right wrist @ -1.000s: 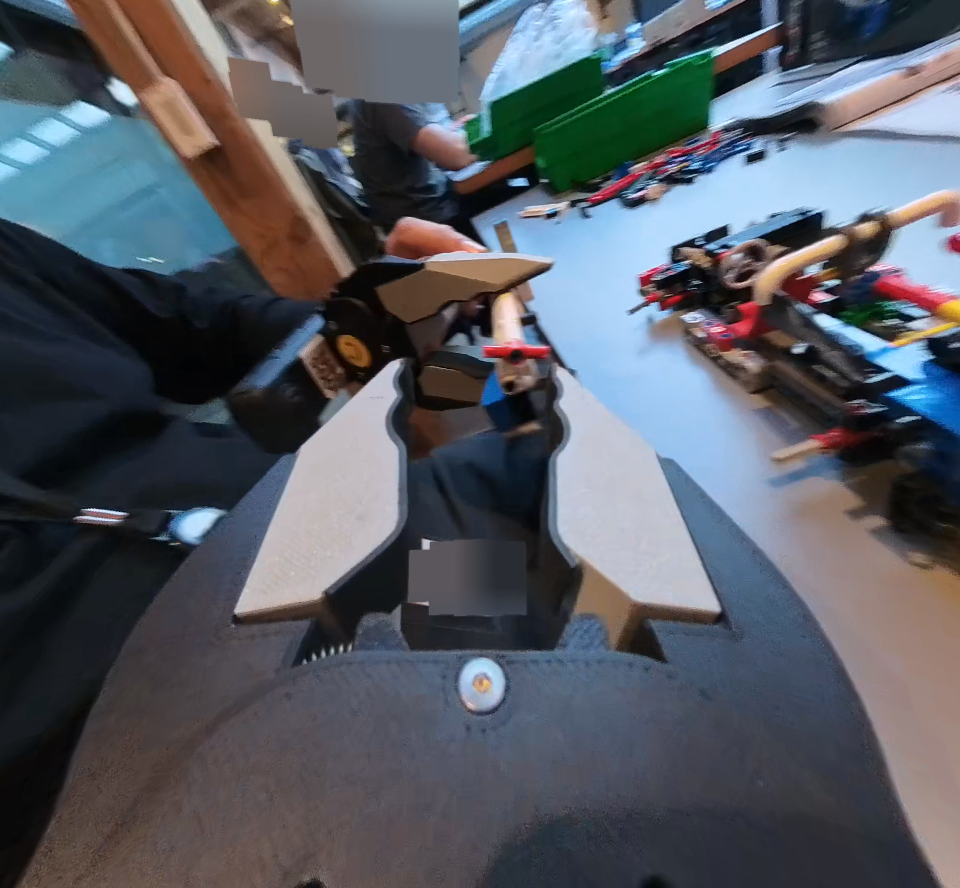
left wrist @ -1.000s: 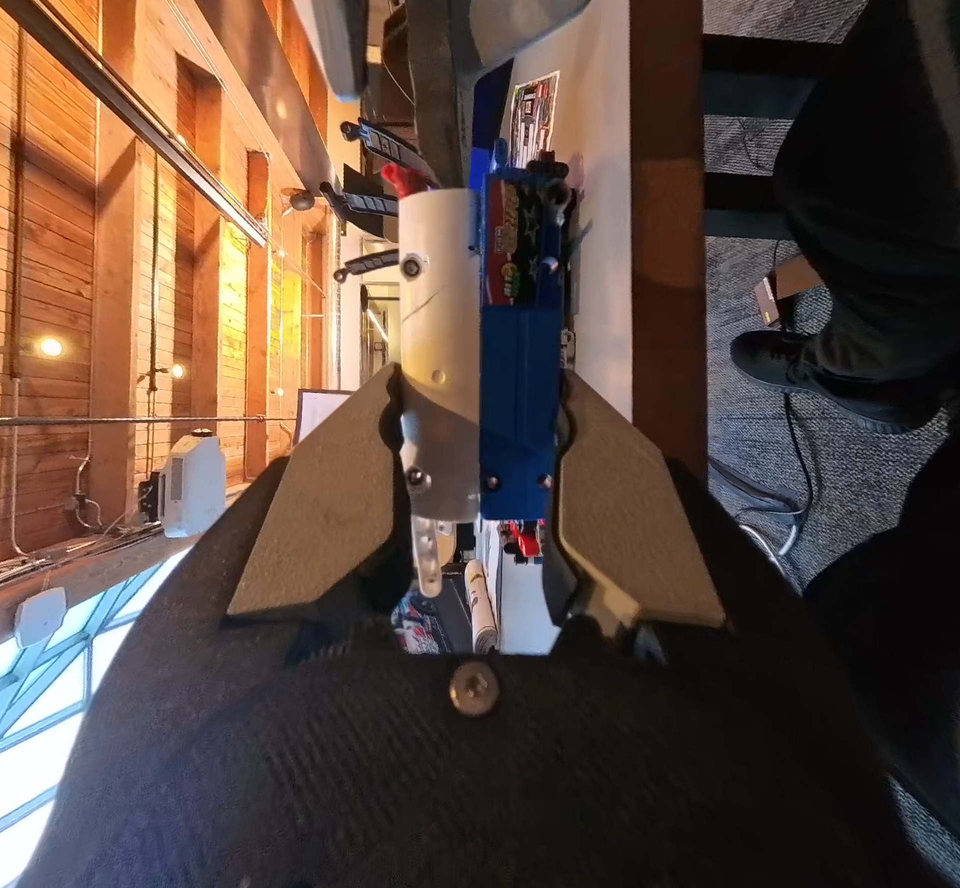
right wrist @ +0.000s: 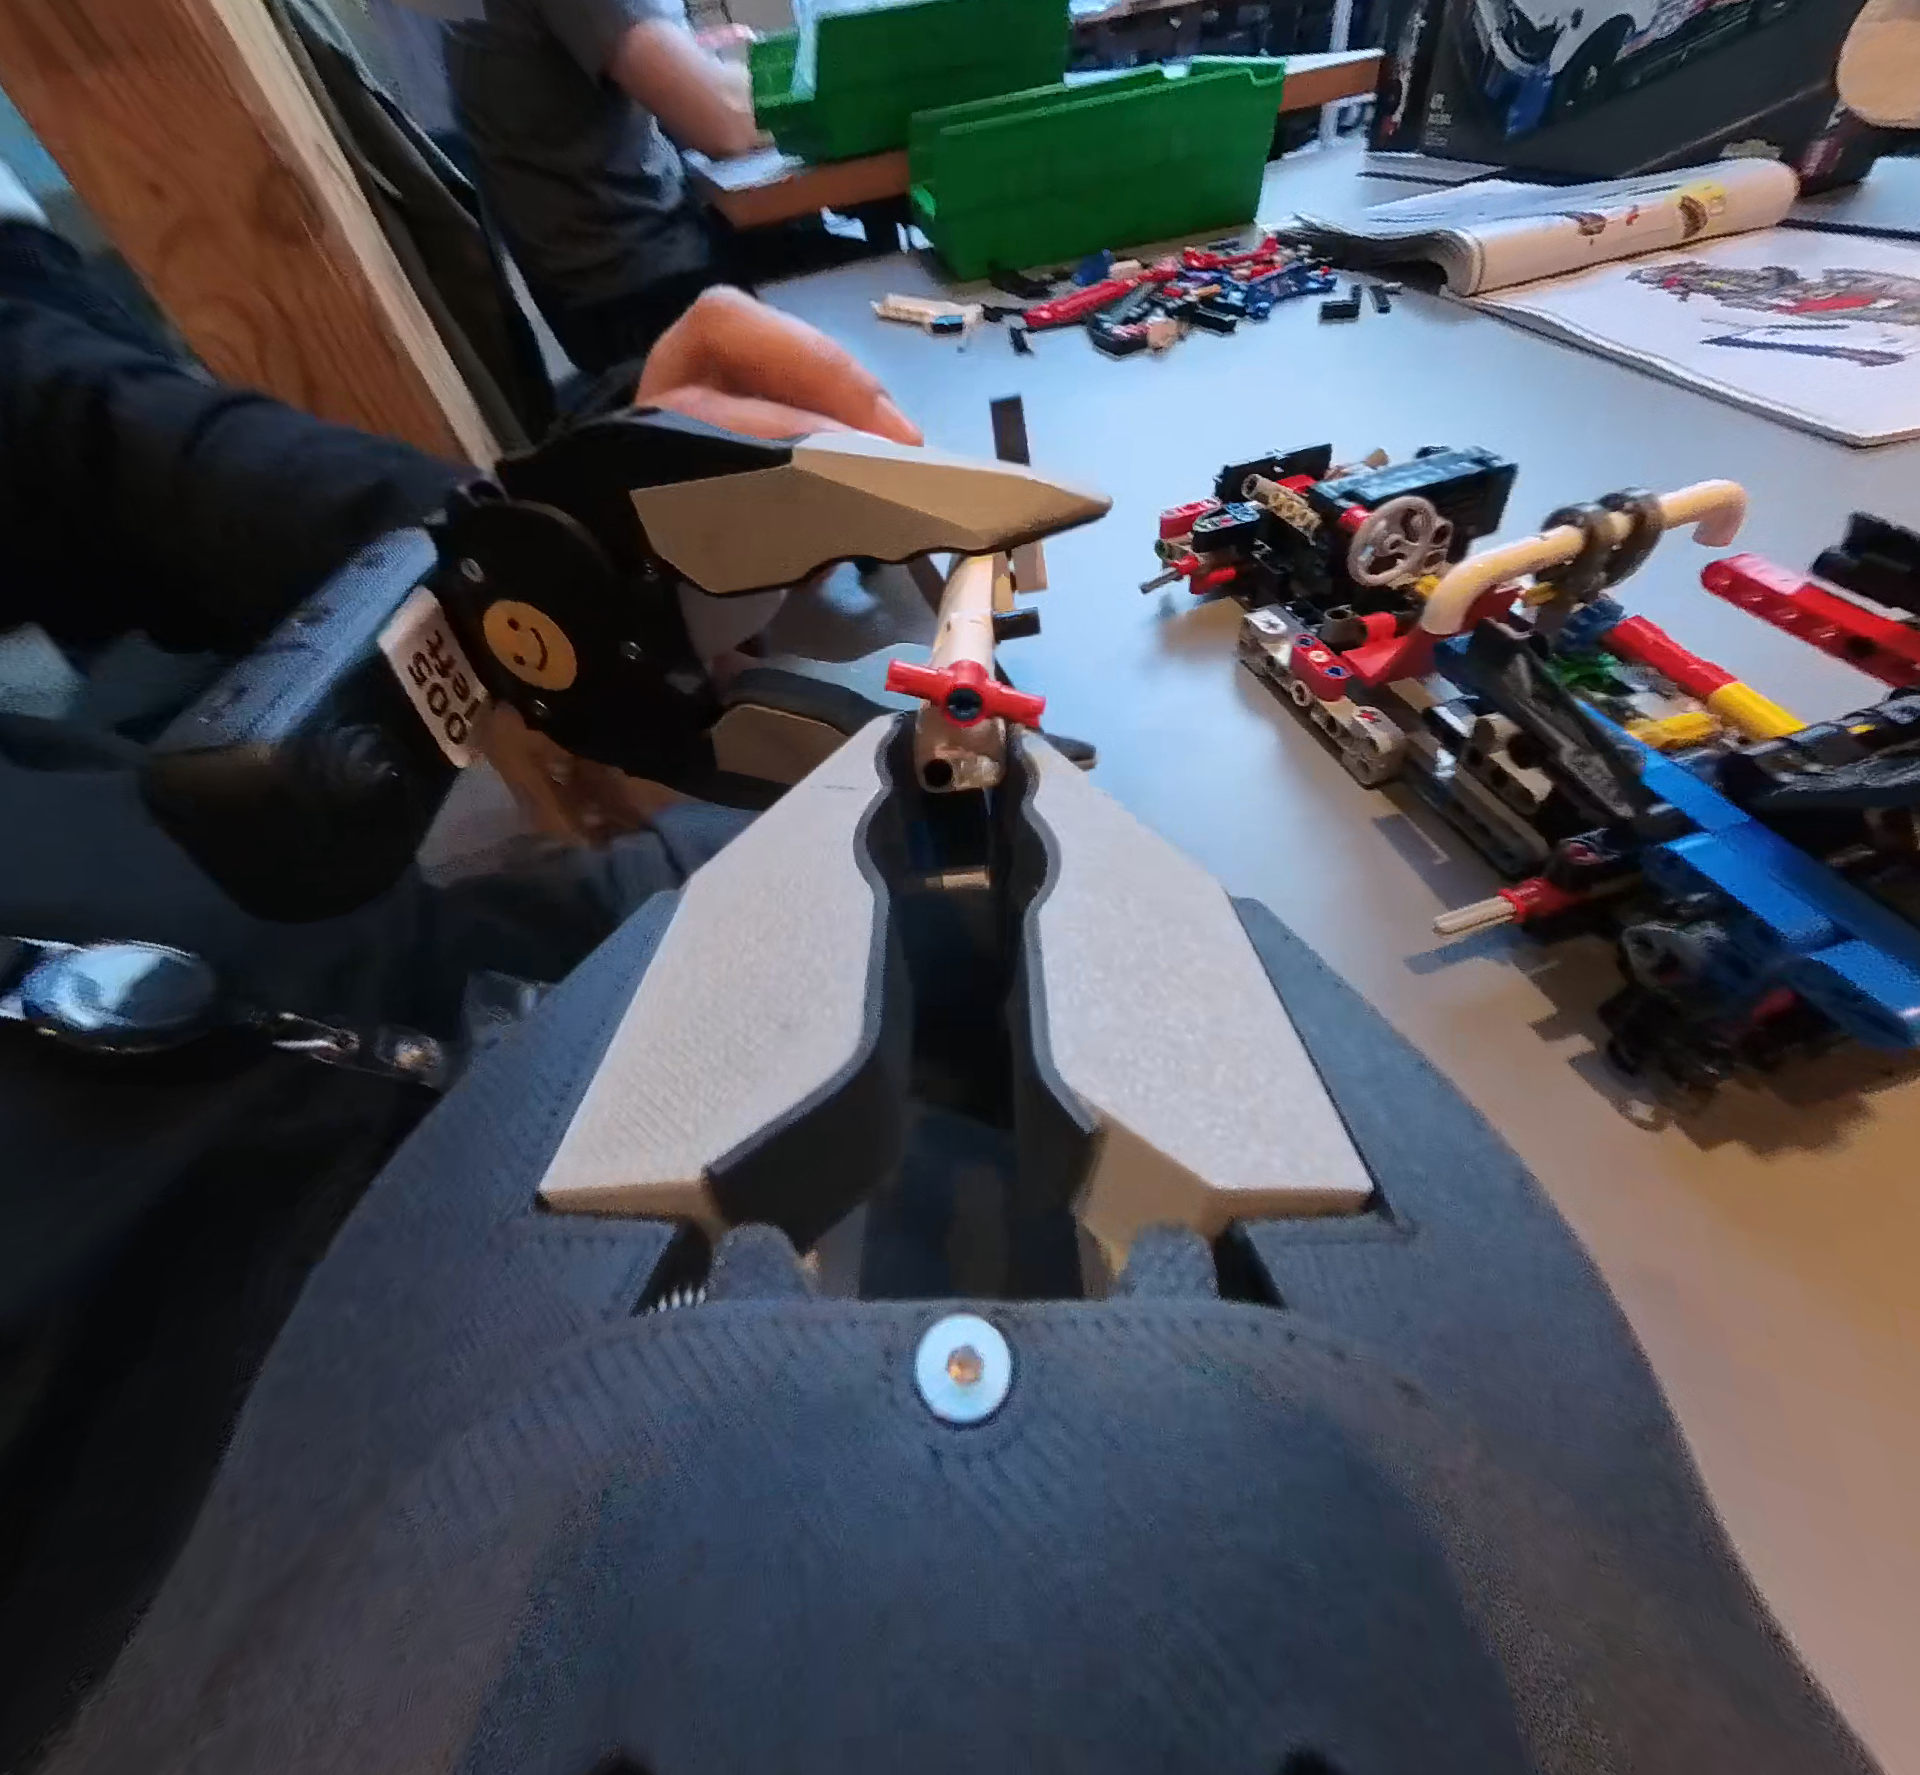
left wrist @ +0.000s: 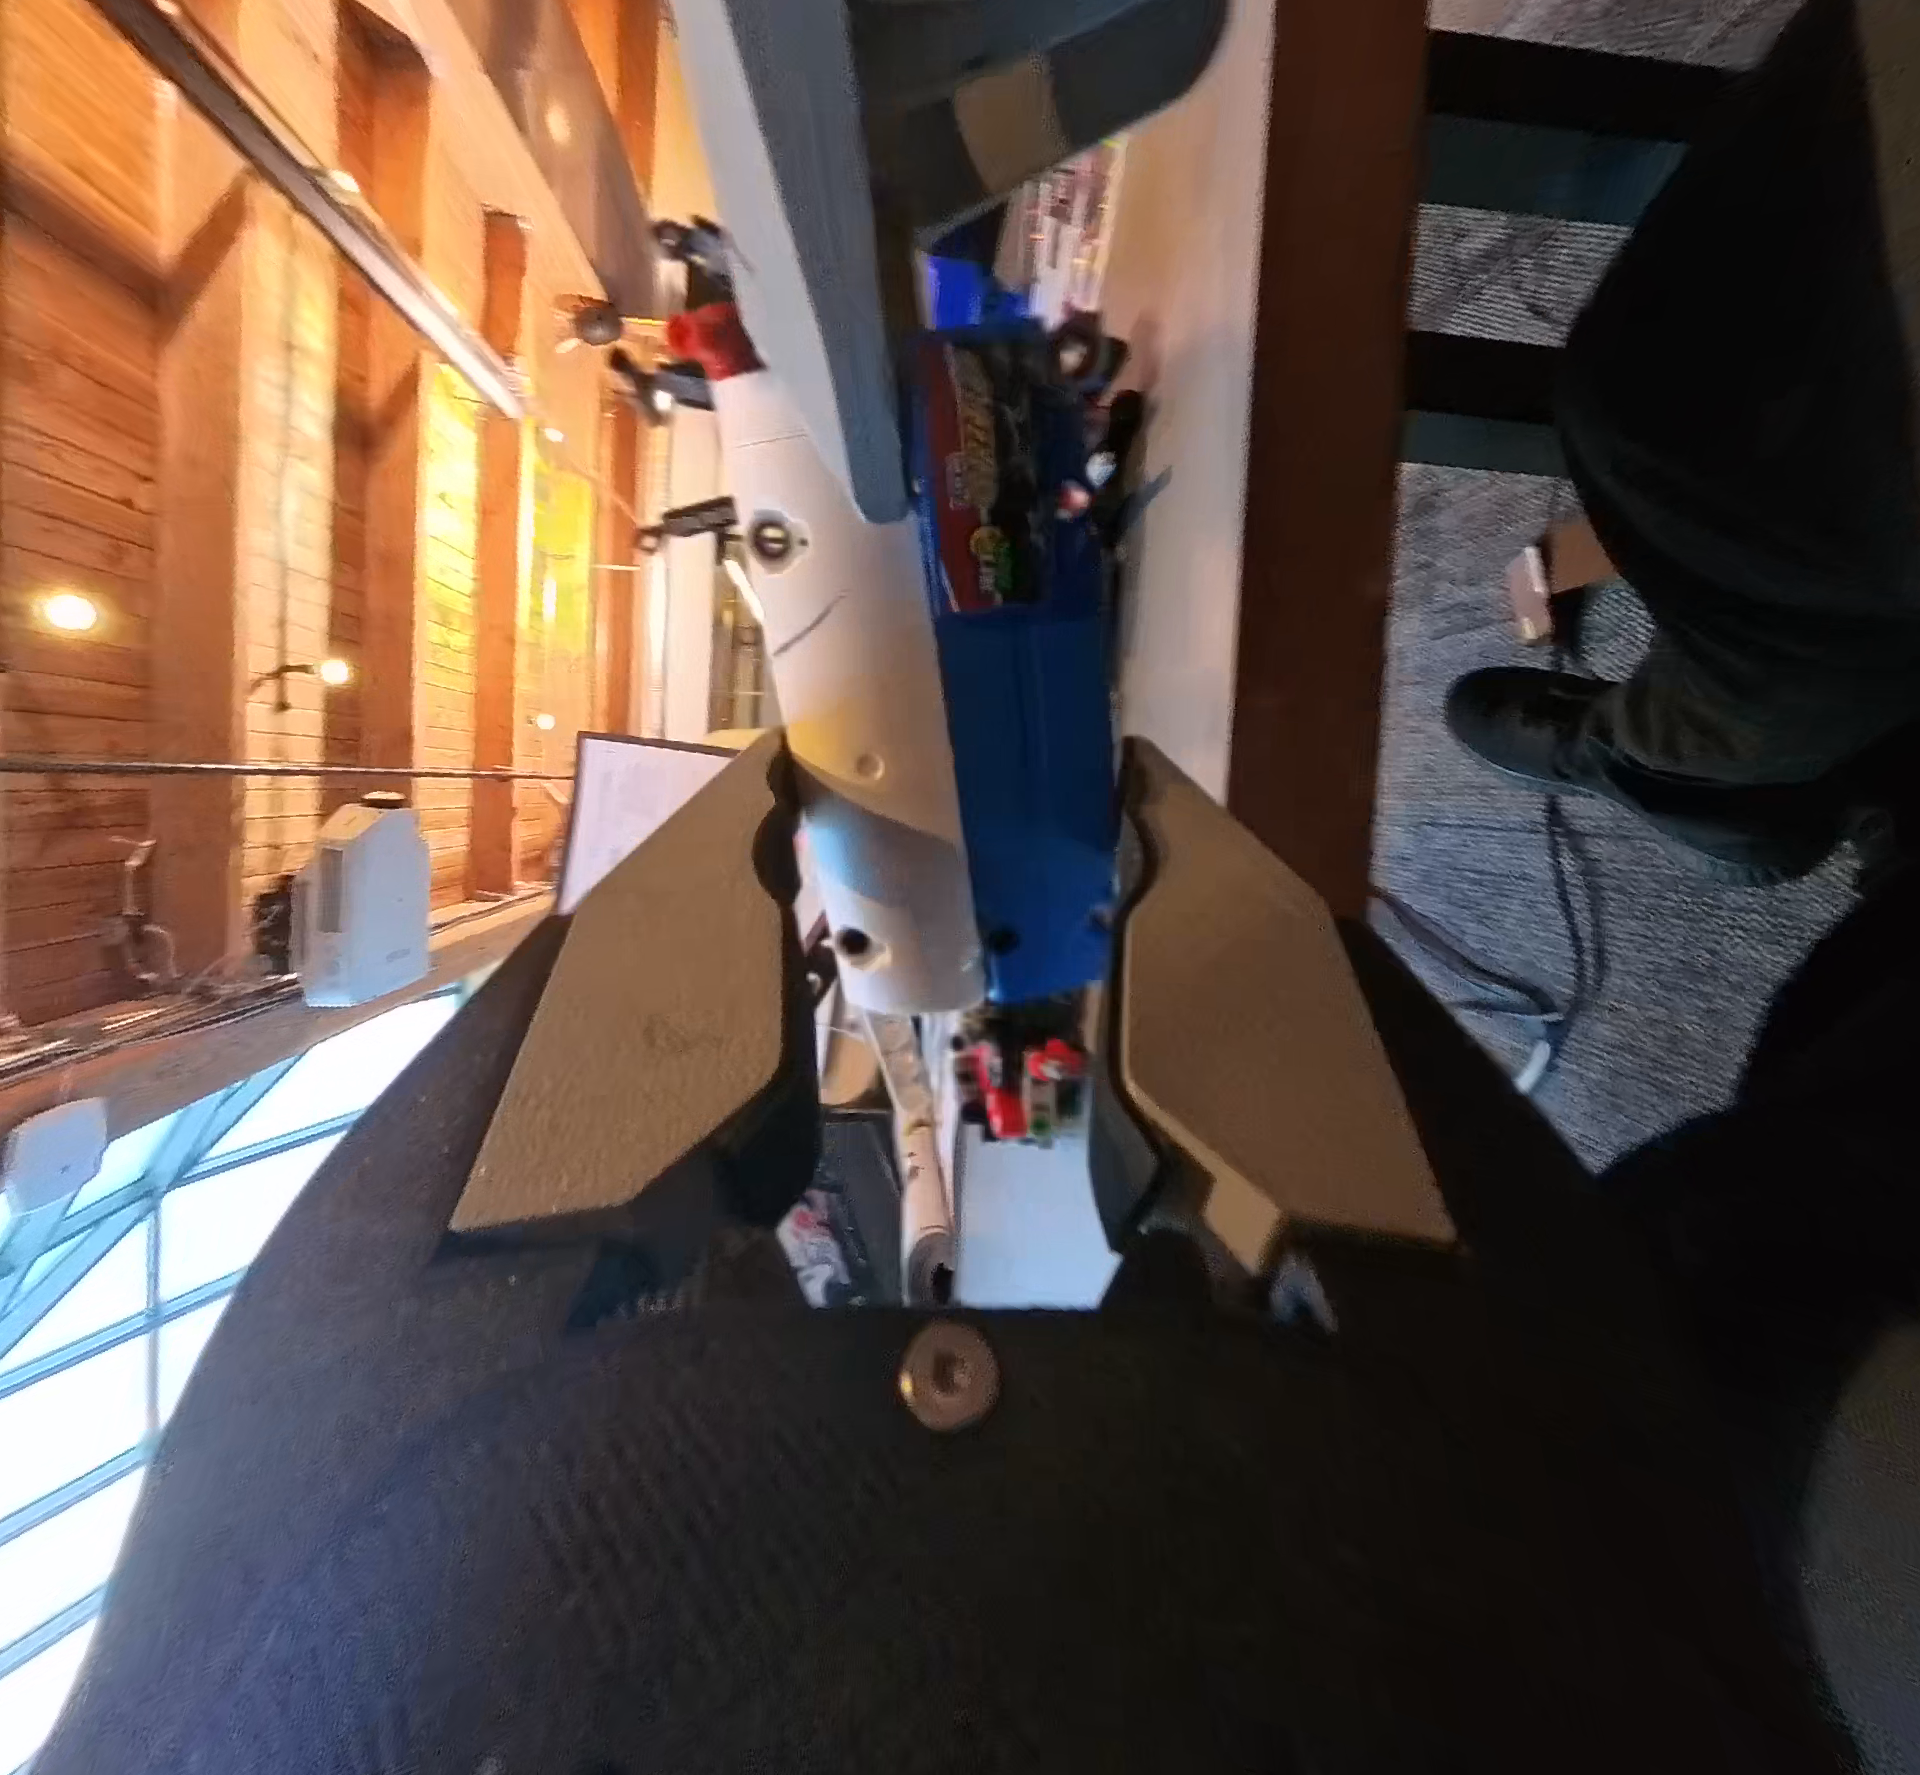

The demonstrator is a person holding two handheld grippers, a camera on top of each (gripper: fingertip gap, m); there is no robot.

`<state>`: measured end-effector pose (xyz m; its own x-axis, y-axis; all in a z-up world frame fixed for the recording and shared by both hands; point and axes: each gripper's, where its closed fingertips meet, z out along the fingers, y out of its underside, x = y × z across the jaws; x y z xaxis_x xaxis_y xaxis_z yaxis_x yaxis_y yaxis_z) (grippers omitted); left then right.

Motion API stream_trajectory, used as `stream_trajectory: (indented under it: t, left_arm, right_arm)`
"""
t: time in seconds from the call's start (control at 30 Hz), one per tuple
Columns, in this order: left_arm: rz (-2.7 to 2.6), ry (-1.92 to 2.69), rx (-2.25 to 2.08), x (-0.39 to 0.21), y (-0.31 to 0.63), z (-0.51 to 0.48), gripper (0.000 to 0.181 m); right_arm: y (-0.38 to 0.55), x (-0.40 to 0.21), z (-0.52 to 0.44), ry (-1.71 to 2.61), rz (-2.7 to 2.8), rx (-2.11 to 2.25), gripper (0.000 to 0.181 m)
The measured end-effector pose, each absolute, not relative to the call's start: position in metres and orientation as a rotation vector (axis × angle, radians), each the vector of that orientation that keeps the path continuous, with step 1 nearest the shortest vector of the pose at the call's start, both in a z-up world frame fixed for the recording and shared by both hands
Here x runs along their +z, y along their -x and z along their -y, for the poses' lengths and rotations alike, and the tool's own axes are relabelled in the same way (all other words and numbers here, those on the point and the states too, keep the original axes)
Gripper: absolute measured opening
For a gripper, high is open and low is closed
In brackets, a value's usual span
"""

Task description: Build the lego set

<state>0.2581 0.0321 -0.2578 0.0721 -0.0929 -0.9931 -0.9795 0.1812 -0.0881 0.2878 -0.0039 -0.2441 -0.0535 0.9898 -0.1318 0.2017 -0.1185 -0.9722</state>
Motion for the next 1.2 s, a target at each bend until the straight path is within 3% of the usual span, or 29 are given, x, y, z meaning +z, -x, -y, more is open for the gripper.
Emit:
stream_trajectory:
  t: [0.2,0.43,0.53,0.67,1.2]
  left_arm:
    - [-1.366,1.532,0.463,-0.299,-0.26,-0.016,0.055]
    - [-1.312,1.597,0.032,-0.291,-0.274,0.009,0.051]
    - [-1.33,1.644,-0.077,-0.297,-0.279,0.016,0.033]
    - [-1.39,1.672,-0.124,-0.305,-0.276,0.021,0.01]
    - [-1.302,1.788,-0.208,-0.302,-0.278,0.015,0.01]
  right_arm:
    - [-0.293,-0.257,-0.003,1.374,1.501,0.932,0.014]
    - [-0.289,-0.268,0.01,1.225,1.656,0.688,0.013]
    - [-0.287,-0.268,0.026,1.125,1.716,0.681,0.014]
    - [-0.285,-0.277,0.034,1.054,1.783,0.62,0.014]
    - [-0.287,-0.278,0.023,1.085,1.734,0.703,0.014]
